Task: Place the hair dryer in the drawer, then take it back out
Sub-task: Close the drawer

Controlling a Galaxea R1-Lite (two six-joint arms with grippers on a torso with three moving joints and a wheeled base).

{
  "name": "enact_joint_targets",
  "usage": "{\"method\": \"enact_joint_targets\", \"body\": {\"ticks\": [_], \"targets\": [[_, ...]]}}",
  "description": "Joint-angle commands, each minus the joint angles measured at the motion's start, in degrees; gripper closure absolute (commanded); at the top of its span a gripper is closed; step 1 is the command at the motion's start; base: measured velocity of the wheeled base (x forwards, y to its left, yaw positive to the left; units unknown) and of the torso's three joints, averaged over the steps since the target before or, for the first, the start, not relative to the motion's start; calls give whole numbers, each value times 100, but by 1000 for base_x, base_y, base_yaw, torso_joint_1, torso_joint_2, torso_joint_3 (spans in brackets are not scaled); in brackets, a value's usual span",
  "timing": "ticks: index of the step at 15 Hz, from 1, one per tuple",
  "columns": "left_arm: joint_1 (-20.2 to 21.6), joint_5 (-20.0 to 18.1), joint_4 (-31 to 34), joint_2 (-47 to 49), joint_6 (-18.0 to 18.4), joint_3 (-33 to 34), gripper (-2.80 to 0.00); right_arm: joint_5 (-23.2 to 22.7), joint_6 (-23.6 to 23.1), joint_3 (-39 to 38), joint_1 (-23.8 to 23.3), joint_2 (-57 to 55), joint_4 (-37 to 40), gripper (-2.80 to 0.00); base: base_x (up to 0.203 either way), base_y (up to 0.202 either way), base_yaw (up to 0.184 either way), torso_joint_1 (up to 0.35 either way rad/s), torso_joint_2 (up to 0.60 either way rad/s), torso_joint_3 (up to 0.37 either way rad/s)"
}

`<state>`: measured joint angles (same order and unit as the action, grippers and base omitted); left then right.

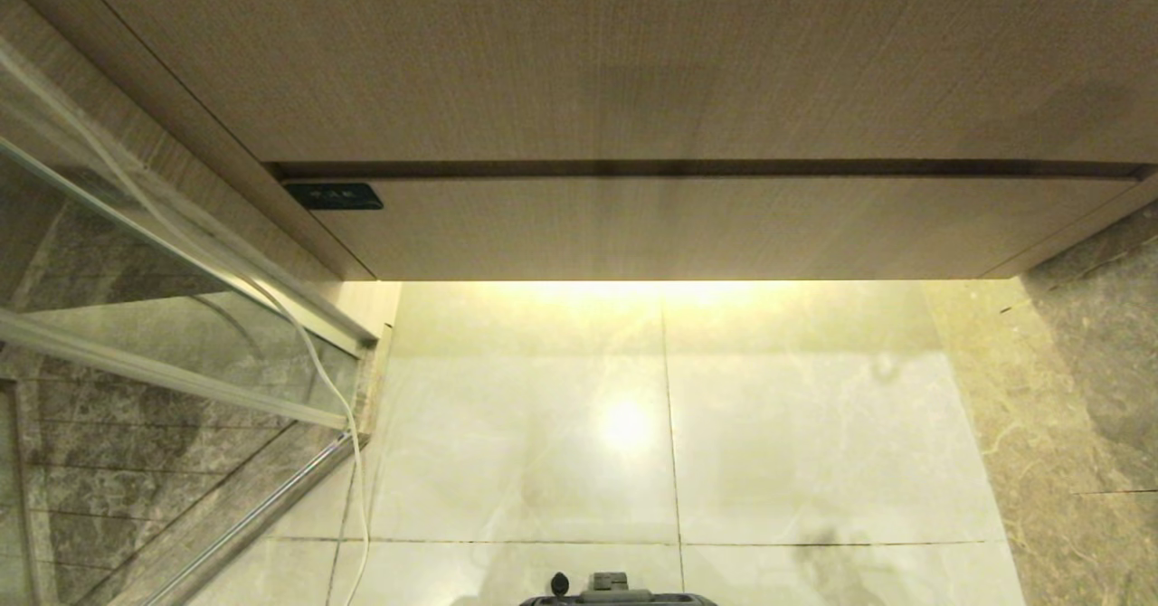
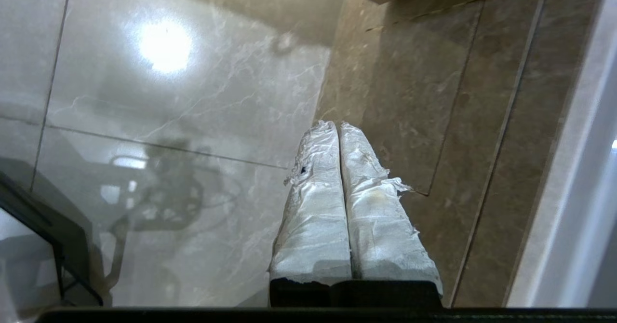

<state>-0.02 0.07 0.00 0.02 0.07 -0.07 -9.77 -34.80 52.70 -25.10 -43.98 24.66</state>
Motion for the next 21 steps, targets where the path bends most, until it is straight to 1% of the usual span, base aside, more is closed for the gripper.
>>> {"method": "enact_joint_targets", "body": {"ticks": [1,3,7,8,9,12,14,21], "targets": [[2,1,0,-2,1,-1,0,-10,-25,62,-52,449,109,0,0,0,0,0,0,0],[-6,1,0,-2,1,-1,0,-16,-26,63,-66,538,219,0,0,0,0,0,0,0],[-6,1,0,-2,1,-1,0,-50,-26,209,-108,615,696,0,0,0,0,0,0,0],[-6,1,0,-2,1,7,0,-51,-32,362,-121,644,1030,0,0,0,0,0,0,0],[-6,1,0,-2,-1,-1,0,-51,-38,346,-104,668,1019,0,0,0,0,0,0,0],[-2,1,0,-2,1,6,0,-45,-39,-31,-73,906,579,0,0,0,0,0,0,0],[-6,1,0,-2,1,-1,0,-38,-26,15,-162,814,569,0,0,0,0,0,0,0],[2,1,0,-2,-1,-1,0,-42,-18,-69,-101,695,331,0,0,0,0,0,0,0]]}}
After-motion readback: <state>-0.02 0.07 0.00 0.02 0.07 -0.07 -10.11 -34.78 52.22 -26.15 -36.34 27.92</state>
